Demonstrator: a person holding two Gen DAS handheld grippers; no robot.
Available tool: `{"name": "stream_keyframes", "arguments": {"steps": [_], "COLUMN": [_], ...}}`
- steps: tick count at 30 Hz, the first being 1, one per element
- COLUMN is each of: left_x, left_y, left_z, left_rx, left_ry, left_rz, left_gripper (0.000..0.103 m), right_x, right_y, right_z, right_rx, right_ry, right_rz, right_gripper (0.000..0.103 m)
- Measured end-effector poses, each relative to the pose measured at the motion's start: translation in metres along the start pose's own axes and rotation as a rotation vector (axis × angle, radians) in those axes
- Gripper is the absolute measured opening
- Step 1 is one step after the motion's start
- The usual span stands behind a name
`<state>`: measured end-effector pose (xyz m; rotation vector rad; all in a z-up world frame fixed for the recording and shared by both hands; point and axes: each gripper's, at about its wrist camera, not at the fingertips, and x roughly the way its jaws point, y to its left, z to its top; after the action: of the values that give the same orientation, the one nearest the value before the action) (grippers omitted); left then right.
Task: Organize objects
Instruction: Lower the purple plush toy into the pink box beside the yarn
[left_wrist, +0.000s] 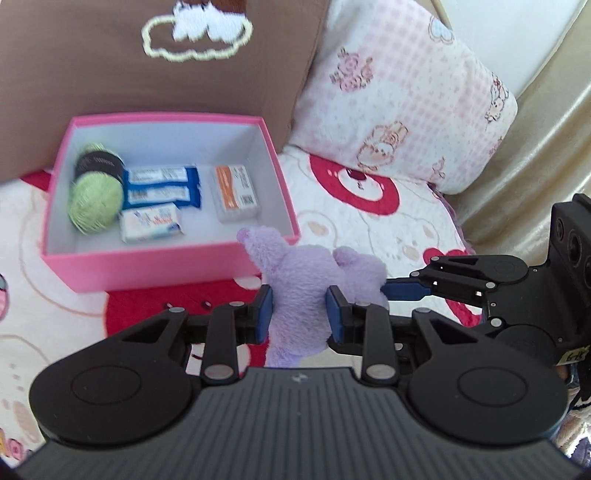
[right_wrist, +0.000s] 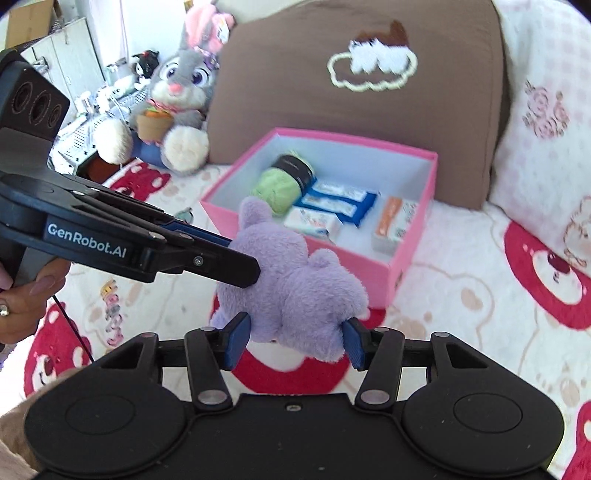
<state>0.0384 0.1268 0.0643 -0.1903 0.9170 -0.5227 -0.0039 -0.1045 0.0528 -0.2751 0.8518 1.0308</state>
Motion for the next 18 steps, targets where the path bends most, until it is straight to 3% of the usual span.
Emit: {"name": "stream_keyframes", "arguments": {"steps": [7,10,13,18], "left_x": [-0.023,-0.019,-0.014,0.005], "left_y": [0.012,0.026,0.029,0.041], "left_z": [0.035,0.057,0.076,0.094], "left_rx": [-0.003,-0.076,-0.051,-0.069], "left_ry": [-0.045,-0.014,-0.001,0.014], "left_rz": [0.092,0.097,0.127,0.145], "left_gripper": [0.030,0.033,0.033,0.033], "right_x": [0.008,0.019,0.027,0.045], "right_y": [0.008,0.003,-0.002,-0.012], "right_z": [0.043,0.061,0.075,0.091], "right_rx": [-0.008,0.055,0.089,0.071], "right_ry": [-0.048,-0.026,-0.001,-0.012], "right_rz": [0.038,0.057,0.077,0.041], "right_gripper": [0.058,0.059,0.059,0.059]}}
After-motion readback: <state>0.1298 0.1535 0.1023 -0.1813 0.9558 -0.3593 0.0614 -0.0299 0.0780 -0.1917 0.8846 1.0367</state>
